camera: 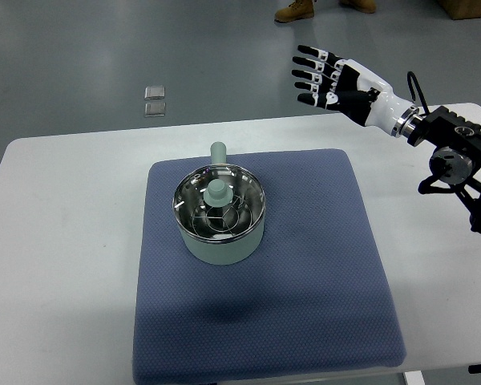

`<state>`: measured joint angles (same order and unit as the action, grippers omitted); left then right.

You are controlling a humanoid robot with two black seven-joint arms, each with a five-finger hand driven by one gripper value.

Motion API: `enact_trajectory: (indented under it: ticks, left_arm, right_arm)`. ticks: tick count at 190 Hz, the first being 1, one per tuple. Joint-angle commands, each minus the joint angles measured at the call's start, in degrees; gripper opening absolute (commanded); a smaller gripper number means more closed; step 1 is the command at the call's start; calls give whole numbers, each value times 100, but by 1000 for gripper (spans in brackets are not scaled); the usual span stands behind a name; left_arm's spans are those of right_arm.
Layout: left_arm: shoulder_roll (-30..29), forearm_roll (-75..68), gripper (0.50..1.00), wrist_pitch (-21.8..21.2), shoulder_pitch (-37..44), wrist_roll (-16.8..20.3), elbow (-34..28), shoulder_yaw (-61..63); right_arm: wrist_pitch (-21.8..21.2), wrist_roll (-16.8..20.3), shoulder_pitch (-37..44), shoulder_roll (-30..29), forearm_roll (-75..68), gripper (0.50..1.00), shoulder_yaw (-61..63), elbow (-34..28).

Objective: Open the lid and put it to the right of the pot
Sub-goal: 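Move the right hand over the pot toward the lid's green knob, then close the right hand fingers around the green knob of the glass lid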

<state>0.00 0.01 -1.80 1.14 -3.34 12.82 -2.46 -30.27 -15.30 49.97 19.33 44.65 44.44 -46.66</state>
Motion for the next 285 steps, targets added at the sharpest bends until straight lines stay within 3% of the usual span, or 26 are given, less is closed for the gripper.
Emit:
enact_trajectory:
  ticks: [1, 16, 49, 67, 76, 84, 85, 120, 206, 274, 275, 285]
  left_arm:
    - [0, -10, 1000, 22, 0, 0, 1, 0]
    - [0, -10, 1000, 31, 0, 0, 1, 0]
    - [0, -19, 1000, 31, 0, 0, 1, -9]
    - [0, -28, 1000, 31, -8, 0, 10, -9]
    - [0, -1, 1000, 31, -8, 0, 106, -9]
    - [0, -1, 1000, 31, -8, 0, 106, -9]
    - [0, -1, 1000, 40, -8, 0, 115, -9]
    - [0, -10, 1000, 40, -8, 0, 115, -9]
    - [0, -1, 1000, 40, -8, 0, 98, -9]
    - [0, -1, 1000, 40, -8, 0, 71, -17]
    - [0, -1, 1000, 40, -8, 0, 62, -17]
    - [0, 7, 1000, 40, -8, 0, 62, -17]
  right_arm:
    - [-119, -8, 338, 123, 843, 934, -278, -142]
    - [-470, 1, 1093, 290, 1976, 934, -1050, -423]
    - [-473, -8, 2280, 370, 2619, 934, -2843, -959]
    - [-427, -8, 2491, 326, 2680, 934, -3134, -985]
    - [-14, -34, 2790, 141, 2698, 934, -3354, -1003]
    - [-14, -34, 2790, 141, 2698, 934, -3354, -1003]
    - [195, -43, 2868, 37, 2715, 934, -3424, -1003]
    - [654, -78, 2948, -290, 2970, 932, -3758, -1003]
    - [1111, -184, 2869, -659, 3366, 926, -4233, -1003]
    - [1393, -307, 2790, -712, 3647, 860, -4382, -1003]
    - [1393, -307, 2773, -712, 3656, 838, -4382, -1003]
    - [1393, -333, 2764, -703, 3674, 815, -4382, -1003]
